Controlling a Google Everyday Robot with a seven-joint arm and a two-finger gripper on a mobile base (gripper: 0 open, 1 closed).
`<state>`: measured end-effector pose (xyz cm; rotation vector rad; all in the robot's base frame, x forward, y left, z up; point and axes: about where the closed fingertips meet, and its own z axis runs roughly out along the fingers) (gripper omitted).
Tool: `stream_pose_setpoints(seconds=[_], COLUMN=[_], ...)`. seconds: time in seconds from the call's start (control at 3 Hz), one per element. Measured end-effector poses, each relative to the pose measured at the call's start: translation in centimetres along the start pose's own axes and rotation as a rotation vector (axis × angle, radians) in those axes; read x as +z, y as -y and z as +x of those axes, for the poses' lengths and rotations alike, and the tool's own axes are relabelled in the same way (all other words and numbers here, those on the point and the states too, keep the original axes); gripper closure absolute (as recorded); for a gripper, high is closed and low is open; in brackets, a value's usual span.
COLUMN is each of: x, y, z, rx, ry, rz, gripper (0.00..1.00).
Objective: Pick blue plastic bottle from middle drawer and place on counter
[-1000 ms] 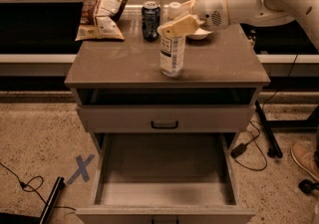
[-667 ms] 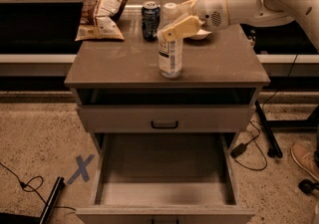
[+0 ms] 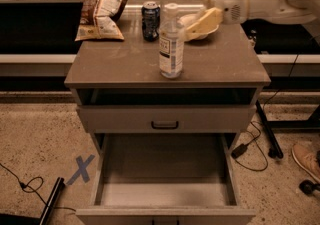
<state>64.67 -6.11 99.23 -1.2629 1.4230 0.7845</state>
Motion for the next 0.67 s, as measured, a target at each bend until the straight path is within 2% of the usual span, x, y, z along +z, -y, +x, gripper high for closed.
stream_pose_setpoints(seconds=[0.33, 0.67], x=[-3.92, -4.03], y=[0.27, 0.31], z=[-1.66, -1.68], rx=[-0.09, -0.098], ry=[0.032, 0.032], rz=[0.045, 0.047], gripper=[0.0, 0.0])
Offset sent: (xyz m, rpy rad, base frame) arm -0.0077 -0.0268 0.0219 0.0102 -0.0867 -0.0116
